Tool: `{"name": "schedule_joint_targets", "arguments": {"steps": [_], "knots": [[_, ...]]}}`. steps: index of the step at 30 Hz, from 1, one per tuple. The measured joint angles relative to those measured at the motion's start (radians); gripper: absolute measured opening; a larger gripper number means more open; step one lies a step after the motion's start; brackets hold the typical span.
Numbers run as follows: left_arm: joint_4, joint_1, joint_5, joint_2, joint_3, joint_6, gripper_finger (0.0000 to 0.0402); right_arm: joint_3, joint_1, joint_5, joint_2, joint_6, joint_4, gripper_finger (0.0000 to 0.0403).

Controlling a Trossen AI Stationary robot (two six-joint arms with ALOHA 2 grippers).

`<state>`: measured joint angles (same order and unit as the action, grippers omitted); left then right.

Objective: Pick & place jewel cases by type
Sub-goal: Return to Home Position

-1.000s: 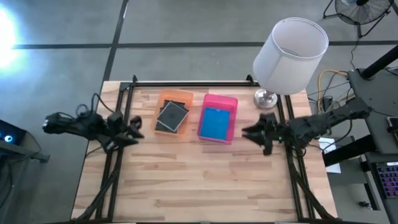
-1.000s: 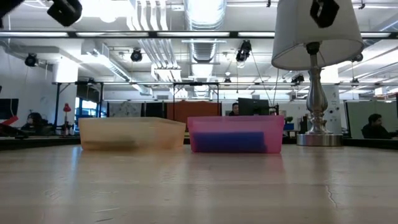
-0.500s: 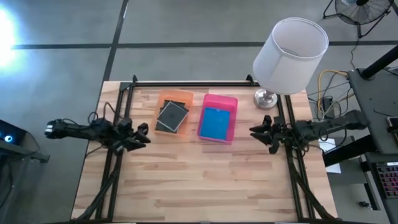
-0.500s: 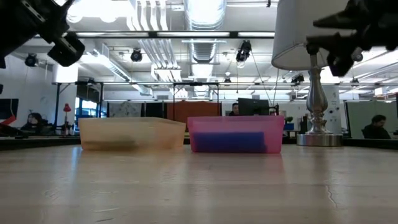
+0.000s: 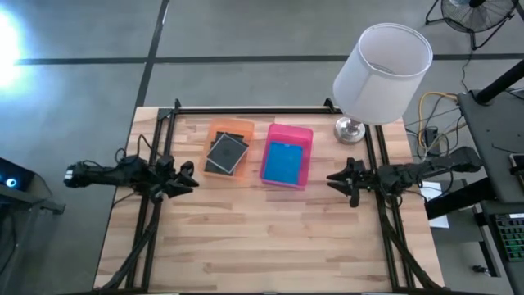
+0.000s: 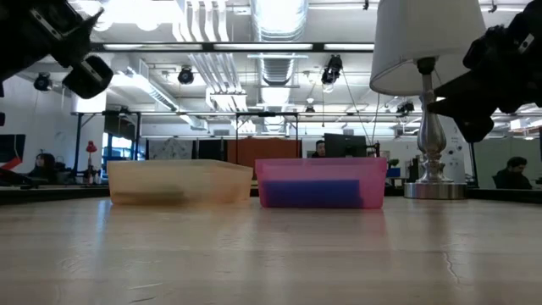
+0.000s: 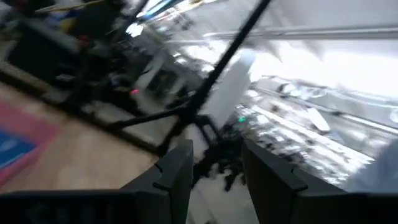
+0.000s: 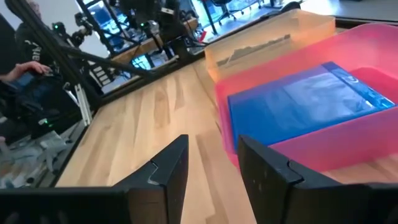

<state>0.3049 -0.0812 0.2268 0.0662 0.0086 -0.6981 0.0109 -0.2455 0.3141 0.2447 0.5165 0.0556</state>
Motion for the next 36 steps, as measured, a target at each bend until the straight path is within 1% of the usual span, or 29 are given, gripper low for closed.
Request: {"name": "schedule_joint_targets", "arguments": {"steps": [2, 4, 8, 11, 13, 15, 19, 20, 21, 22, 24, 25, 26, 28, 30, 32, 34, 36], "knots": [[-0.073, 0.033, -0.001, -0.065, 0.0, -0.002, 0.0122, 0.0, 0.0, 0.0, 0.007, 0.0, -0.001, 0.0133], [-0.108, 0.068, -0.009, -0.065, 0.0, 0.002, 0.0122, 0.0, 0.0, 0.001, 0.012, 0.0, 0.0, 0.0135], [-0.099, 0.12, -0.069, -0.065, 0.002, 0.034, 0.0122, 0.0, 0.0, 0.0, 0.015, 0.0, 0.001, 0.0136], [-0.107, 0.123, -0.143, -0.065, 0.0, 0.034, 0.0122, 0.0, 0.0, 0.0, 0.017, 0.0, 0.001, 0.0133], [-0.109, 0.123, -0.165, -0.065, 0.0, 0.031, 0.0122, 0.0, 0.0, 0.0, 0.017, 0.0, 0.001, 0.0131], [-0.143, 0.121, -0.163, -0.065, 0.0, -0.042, 0.0122, 0.0, 0.0, 0.0, 0.018, 0.0, 0.001, 0.0129], [-0.135, 0.121, -0.166, -0.065, -0.001, -0.176, 0.0122, 0.0, 0.0, 0.0, 0.018, 0.0, 0.0, 0.0128], [-0.151, 0.121, -0.162, -0.065, -0.001, -0.181, 0.0122, 0.0, 0.0, 0.0, 0.018, 0.0, 0.001, 0.0128], [-0.196, 0.123, -0.121, -0.065, -0.001, -0.112, 0.0122, 0.0, 0.0, 0.0, 0.018, 0.0, 0.001, 0.0129], [-0.237, 0.122, -0.07, -0.065, -0.001, 0.013, 0.0122, 0.0, 0.0, 0.0, 0.018, 0.0, 0.001, 0.013], [-0.249, 0.12, 0.003, -0.065, -0.001, 0.346, 0.0122, 0.0, 0.0, 0.0, 0.018, 0.0, 0.001, 0.0131], [-0.25, 0.119, 0.017, -0.065, -0.001, 0.476, 0.0122, 0.0, 0.0, 0.0, 0.018, 0.0, 0.001, 0.0132], [-0.253, 0.117, 0.018, -0.065, -0.001, 0.541, 0.0122, 0.0, 0.0, 0.0, 0.018, 0.0, 0.001, 0.0133], [-0.259, 0.117, -0.021, -0.065, -0.001, 0.588, 0.0122, 0.0, 0.0, 0.0, 0.018, 0.0, 0.001, 0.0134], [-0.268, 0.12, -0.087, -0.065, -0.002, 0.588, 0.0122, 0.0, 0.0, 0.0, 0.018, 0.0, 0.0, 0.0134], [-0.273, 0.136, -0.132, -0.065, -0.002, 0.589, 0.0122, 0.0, 0.0, 0.0, 0.018, 0.0, 0.001, 0.0132], [-0.278, 0.159, -0.161, -0.065, -0.002, 0.589, 0.0122, 0.0, 0.0, 0.0, 0.018, 0.0, 0.001, 0.013], [-0.277, 0.179, -0.163, -0.065, -0.002, 0.589, 0.0122, 0.0, 0.0, 0.0, 0.018, 0.0, 0.001, 0.0128]]}}
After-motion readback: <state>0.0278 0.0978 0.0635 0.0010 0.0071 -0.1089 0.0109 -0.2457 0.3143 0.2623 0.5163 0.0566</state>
